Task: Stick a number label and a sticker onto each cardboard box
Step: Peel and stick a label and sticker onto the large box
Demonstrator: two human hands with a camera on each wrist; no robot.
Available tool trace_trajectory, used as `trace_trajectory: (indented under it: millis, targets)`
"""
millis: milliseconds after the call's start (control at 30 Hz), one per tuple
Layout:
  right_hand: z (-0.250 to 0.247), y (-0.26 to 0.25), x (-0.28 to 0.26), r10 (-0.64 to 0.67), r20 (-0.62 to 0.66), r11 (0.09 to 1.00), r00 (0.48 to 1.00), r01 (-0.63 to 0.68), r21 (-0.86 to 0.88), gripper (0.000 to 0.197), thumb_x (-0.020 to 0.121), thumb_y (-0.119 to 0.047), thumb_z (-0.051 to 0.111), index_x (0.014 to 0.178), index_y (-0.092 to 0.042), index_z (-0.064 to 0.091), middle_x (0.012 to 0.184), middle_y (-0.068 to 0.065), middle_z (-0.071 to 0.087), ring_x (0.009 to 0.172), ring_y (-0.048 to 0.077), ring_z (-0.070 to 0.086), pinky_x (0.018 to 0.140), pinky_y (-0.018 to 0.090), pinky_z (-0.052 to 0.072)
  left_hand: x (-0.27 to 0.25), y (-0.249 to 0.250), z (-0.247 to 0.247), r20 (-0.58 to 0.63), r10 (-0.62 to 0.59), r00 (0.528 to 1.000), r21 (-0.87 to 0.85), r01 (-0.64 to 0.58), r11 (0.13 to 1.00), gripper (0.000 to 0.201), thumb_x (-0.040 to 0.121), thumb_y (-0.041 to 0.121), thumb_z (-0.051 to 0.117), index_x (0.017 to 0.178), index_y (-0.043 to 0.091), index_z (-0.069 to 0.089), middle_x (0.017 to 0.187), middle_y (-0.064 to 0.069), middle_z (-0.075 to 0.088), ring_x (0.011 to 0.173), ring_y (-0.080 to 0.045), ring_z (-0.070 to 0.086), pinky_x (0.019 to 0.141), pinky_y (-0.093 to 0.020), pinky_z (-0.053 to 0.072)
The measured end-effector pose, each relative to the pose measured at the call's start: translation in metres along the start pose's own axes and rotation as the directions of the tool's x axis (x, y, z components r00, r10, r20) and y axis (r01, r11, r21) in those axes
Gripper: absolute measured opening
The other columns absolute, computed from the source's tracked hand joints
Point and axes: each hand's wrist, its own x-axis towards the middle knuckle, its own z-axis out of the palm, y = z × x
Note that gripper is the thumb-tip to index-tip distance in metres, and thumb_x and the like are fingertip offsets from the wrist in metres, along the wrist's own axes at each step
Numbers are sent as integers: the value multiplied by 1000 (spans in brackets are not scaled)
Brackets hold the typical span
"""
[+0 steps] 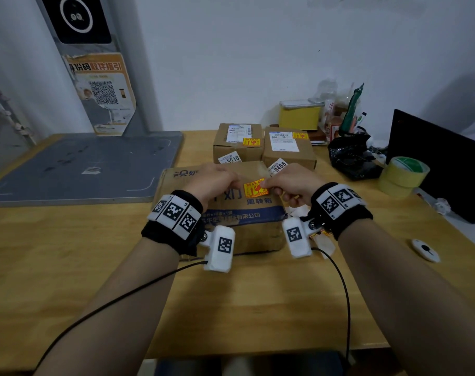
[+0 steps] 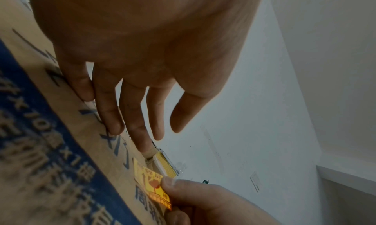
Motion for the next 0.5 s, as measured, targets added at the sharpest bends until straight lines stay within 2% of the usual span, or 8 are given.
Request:
trace_trajectory:
  millis: [100, 233, 333, 400, 433, 500]
  targets:
    - [1, 0, 3, -1, 5, 1000, 1000, 1, 5, 20, 90, -26, 76, 82, -12, 64, 54, -1, 49, 44, 11, 40, 43, 19, 34, 0, -1, 1, -4, 1, 1000, 9, -1, 1000, 11, 89, 16, 68, 88, 13, 78, 106, 6, 73, 113, -20, 60, 105, -42, 44]
    - [1, 1, 5, 4, 11, 1000, 1000, -4, 24, 16, 90, -25, 76, 91, -11, 67, 55, 0, 49, 46, 12, 40, 45, 20, 36, -2, 1, 3, 6, 0, 1000, 15, 0, 1000, 10, 89, 20, 69, 84, 21, 77, 111, 2, 72, 113, -20, 57, 102, -38, 42]
    - [1, 0, 5, 7, 11, 1000, 1000, -7, 14, 16, 90, -24, 76, 90, -11, 66, 54, 0, 48, 45, 12, 40, 44, 20, 36, -6, 3, 4, 24, 4, 1000, 5, -4, 1000, 10, 90, 24, 70, 91, 22, 79, 113, 4, 73, 114, -17, 55, 94, -33, 37]
    - [2, -1, 6, 7, 9, 1000, 1000, -7, 5, 17, 90, -23, 75, 84, -11, 64, 54, 0, 48, 45, 12, 40, 43, 19, 37, -8, 5, 4, 55, -4, 998, -15, 4, 1000, 12, 92, 28, 68, 93, 23, 78, 105, 5, 77, 113, -13, 58, 98, -34, 36]
    - [2, -1, 6, 7, 7, 1000, 1000, -7, -2, 19, 90, -23, 76, 81, -12, 63, 54, 0, 48, 46, 12, 40, 44, 19, 37, -8, 5, 5, 72, -10, 997, -29, 12, 1000, 13, 94, 28, 65, 94, 23, 77, 100, 5, 79, 109, -10, 60, 99, -34, 35]
    - [3, -1, 6, 5, 1, 1000, 1000, -5, -14, 22, 90, -24, 76, 77, -13, 61, 55, 0, 48, 47, 13, 41, 44, 20, 38, -10, 7, 6, 82, -22, 996, -38, 25, 999, 16, 97, 25, 61, 102, 19, 75, 99, 2, 79, 98, -2, 61, 92, -30, 31]
